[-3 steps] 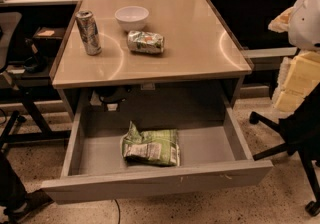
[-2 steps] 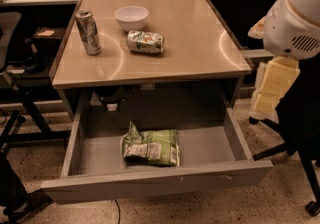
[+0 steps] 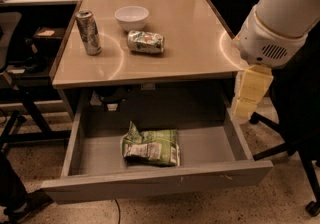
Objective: Pick green jalapeno chip bag from top drawer and place on counter
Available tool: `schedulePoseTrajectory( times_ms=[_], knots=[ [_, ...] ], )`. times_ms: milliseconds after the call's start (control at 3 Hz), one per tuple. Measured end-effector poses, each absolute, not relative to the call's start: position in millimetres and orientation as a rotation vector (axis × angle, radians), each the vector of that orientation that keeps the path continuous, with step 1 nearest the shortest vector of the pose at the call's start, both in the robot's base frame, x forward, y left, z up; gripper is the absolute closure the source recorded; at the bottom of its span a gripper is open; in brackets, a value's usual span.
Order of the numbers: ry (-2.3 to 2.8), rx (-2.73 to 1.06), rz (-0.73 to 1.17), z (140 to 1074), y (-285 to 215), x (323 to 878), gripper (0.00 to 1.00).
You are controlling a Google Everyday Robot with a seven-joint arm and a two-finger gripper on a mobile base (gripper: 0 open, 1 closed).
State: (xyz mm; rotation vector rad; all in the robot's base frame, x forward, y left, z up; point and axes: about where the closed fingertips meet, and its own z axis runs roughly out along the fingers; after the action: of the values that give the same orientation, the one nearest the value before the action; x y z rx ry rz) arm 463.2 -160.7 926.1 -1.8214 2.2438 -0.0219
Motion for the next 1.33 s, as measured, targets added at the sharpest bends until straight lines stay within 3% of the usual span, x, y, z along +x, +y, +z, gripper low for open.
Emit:
schedulePoseTrajectory(
  times_ms=[1000,1333],
  knots=[
    [2.206,-1.804,0.244,813.9,-97.3,482.4,0.00],
    [2.204,-1.801,0.245,812.3,-96.9,483.9,0.00]
  ],
)
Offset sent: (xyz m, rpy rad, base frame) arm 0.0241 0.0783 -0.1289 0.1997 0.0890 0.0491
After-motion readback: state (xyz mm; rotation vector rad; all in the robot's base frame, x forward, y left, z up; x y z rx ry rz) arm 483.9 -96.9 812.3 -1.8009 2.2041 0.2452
